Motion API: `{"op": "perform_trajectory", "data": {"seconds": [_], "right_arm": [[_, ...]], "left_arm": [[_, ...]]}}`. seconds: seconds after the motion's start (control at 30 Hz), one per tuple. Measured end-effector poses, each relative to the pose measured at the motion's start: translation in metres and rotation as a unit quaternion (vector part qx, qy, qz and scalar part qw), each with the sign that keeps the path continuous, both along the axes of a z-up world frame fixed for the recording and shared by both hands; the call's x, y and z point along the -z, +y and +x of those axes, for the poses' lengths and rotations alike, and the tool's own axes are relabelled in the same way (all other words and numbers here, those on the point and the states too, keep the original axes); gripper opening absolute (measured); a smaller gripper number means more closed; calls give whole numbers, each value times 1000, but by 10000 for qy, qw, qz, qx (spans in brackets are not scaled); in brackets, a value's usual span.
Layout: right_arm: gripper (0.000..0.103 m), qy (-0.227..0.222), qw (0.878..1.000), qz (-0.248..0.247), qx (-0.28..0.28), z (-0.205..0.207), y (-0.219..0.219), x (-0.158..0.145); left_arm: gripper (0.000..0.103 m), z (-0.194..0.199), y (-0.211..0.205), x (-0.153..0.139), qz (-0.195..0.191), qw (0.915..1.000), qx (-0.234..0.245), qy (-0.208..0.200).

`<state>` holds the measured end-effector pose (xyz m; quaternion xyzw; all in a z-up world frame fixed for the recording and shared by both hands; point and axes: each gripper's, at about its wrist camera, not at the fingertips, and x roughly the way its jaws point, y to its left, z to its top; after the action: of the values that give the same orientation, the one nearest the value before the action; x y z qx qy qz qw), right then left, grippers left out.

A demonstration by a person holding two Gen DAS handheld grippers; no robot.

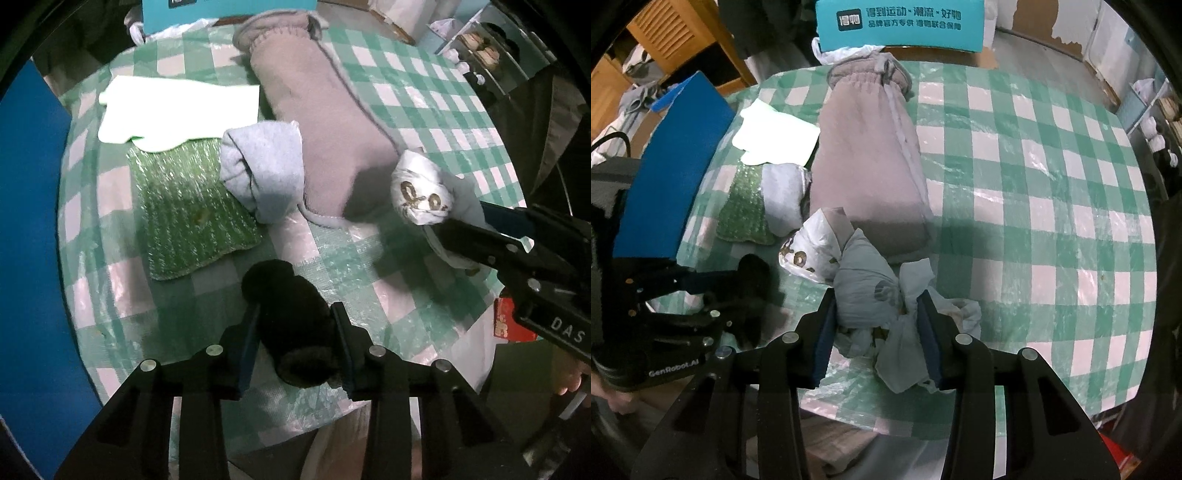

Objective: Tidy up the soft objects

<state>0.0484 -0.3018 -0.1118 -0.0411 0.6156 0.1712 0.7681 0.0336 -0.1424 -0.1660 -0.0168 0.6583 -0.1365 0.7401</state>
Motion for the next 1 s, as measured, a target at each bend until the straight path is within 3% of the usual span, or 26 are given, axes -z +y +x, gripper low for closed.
{"op": "perform_trajectory", "data": {"seconds": [0.43, 0.63, 1.0], "right_arm": [[37, -302, 9995, 113, -60, 0, 14, -25], [28, -445, 9988, 190, -101, 0, 20, -38], [25, -377, 9993, 73, -40, 5, 25, -27]], "left_arm": [[38, 0, 19, -23, 260, 9988, 14, -422], [38, 5, 20, -35, 422, 9969, 63, -656], [38, 8, 30, -40, 417, 9967, -36, -702]]}}
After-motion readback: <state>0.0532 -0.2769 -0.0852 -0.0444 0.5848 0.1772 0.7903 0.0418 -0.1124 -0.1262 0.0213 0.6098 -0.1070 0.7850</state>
